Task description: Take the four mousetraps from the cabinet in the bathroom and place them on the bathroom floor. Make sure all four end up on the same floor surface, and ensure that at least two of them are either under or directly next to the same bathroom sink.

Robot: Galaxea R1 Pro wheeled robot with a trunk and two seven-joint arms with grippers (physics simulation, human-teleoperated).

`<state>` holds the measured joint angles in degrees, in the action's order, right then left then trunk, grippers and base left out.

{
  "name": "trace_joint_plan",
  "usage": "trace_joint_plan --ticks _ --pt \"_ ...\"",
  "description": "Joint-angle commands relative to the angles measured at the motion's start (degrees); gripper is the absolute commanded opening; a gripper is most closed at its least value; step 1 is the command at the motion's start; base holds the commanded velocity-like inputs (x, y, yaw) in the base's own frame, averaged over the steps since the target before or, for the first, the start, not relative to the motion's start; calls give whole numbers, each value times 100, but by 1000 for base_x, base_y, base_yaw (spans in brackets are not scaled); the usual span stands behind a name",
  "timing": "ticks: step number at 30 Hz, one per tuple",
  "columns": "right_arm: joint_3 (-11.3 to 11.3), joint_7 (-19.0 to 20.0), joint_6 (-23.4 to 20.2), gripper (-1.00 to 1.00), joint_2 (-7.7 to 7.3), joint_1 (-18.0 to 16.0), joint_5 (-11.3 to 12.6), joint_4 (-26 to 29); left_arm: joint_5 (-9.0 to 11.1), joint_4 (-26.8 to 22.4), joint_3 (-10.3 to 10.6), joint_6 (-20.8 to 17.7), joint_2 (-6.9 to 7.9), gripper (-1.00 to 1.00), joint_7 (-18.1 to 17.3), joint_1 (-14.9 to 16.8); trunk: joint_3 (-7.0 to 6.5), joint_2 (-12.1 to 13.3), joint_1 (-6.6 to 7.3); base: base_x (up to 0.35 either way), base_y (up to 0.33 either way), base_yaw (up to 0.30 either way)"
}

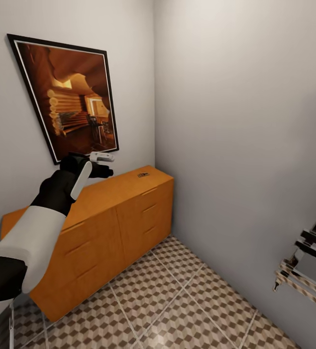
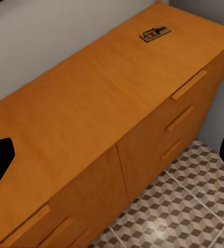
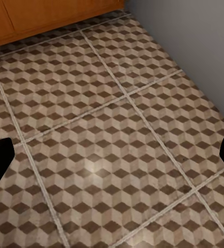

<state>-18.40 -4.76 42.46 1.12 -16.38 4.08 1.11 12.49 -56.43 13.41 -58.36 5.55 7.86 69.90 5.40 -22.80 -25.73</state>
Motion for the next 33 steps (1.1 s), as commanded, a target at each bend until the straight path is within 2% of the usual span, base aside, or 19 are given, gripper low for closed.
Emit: trace_joint_plan --ticks 1,6,8,10,12,14,16,17,21,22,24,28,33 --pt "-54 -25 17 100 2 -6 40 -6 60 -5 21 -17 7 100 57 7 13 -12 -6 165 0 0" --pt "-53 -25 17 100 2 -6 40 -6 67 -10 24 -25 33 100 50 6 13 -12 -6 40 0 0" --pt "-53 -25 16 100 2 -6 40 -6 68 -21 30 -26 104 100 -139 6 13 -12 -6 7 0 0" --pt "-52 -26 15 100 2 -6 40 -6 65 -27 78 -26 185 100 -481 6 13 -12 -6 3 0 0" --pt "-56 -26 11 100 2 -6 40 -6 59 -29 352 -16 376 100 -1156 4 13 -12 -6 1 0 0" --pt "-52 -26 9 100 -2 -6 40 -6 55 -41 842 1 671 100 -1889 3 13 -12 -6 0 0 0" --pt "-51 -25 9 100 -4 -6 40 -6 54 -50 1075 10 830 100 -2250 4 13 -12 -6 0 0 0" --pt "-51 -25 9 100 -5 -6 40 -6 53 -75 1240 18 971 100 -2605 5 13 -12 -6 0 0 0" --pt "-50 -25 8 100 -6 -6 40 -6 43 -278 1439 53 1231 100 -3429 6 13 -12 -6 0 0 0" --pt "-50 -14 8 100 -7 -6 40 -6 37 -498 1508 107 1453 100 -3992 6 13 -12 -6 0 0 0" --pt "-51 -7 8 100 -7 -6 40 -6 34 -626 1524 149 1531 100 -4225 6 13 -12 -6 0 0 0" --pt "-52 -1 8 100 0 -6 40 -6 -37 -815 1539 201 1594 100 -4549 8 13 -12 -6 0 0 0" --pt "-50 1 8 100 -4 -6 40 -6 -284 -931 1554 225 1612 100 -4884 9 13 -12 -6 0 0 0"
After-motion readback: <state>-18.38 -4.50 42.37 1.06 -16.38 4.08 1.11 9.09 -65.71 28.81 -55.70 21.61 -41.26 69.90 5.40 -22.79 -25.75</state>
